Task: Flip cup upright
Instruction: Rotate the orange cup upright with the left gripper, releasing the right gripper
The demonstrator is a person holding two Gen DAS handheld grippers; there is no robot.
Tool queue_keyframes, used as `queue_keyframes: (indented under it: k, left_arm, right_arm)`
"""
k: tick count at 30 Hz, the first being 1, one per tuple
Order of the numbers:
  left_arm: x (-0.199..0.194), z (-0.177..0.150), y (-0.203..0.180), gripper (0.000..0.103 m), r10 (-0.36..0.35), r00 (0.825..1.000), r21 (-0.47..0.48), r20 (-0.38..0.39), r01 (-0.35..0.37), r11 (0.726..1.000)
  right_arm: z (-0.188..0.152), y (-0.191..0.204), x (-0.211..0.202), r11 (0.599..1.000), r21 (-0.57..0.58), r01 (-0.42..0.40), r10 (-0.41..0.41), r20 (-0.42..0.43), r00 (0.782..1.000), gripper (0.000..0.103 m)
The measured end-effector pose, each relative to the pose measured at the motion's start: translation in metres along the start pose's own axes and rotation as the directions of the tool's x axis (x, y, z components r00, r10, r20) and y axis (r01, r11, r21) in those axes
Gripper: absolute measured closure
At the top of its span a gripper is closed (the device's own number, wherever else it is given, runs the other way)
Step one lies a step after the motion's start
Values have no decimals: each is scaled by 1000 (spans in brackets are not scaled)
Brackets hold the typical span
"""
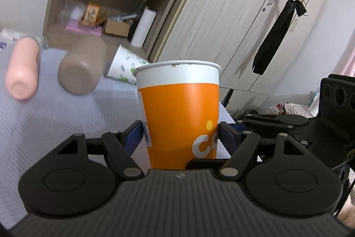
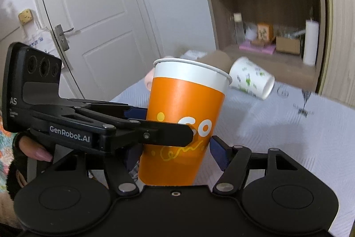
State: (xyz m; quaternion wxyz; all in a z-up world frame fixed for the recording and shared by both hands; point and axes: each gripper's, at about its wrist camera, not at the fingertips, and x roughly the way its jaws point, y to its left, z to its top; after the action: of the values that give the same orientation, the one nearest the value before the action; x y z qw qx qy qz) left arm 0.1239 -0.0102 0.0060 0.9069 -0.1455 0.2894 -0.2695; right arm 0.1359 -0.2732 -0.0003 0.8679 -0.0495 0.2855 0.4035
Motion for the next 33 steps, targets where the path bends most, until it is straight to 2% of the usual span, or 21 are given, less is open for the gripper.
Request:
queue_keyframes:
  k: [2, 6, 11, 16, 18, 27, 31, 33]
  left_arm:
    - [-3, 5, 0, 29, -3, 1000, 32, 27, 3, 999]
    - [1, 20, -4, 30, 6, 999, 105, 41, -11, 994]
    - [18, 32, -8, 30, 56, 997, 184, 50, -65, 981]
    - [35, 38, 0, 29, 82, 993, 201, 90, -98, 975]
    - [43, 39, 2, 29, 103, 990, 224, 91, -121, 967]
    - [74, 36, 2, 29, 159, 984, 293, 76, -175, 940]
    - [78, 36, -4, 29, 144, 987, 332, 74, -161, 929]
    - [77, 33, 1, 28, 119, 990, 301, 72, -136, 944]
  right_arm:
    - [0, 5, -2, 998, -60, 28, -24, 65, 998, 31]
    - [1, 14, 3, 976, -184, 117, -95, 121, 988, 31]
    - [4, 9, 18, 959, -220, 181, -151, 147, 978, 31]
    - [4, 4, 37, 930, -273, 247, -192, 212, 958, 31]
    - [4, -1, 46, 921, -295, 254, -194, 217, 957, 31]
    - [1, -26, 66, 937, -264, 227, -178, 196, 964, 31]
    - [-1, -38, 68, 954, -220, 205, -165, 187, 968, 31]
    - [-3, -37, 68, 952, -221, 210, -170, 184, 968, 31]
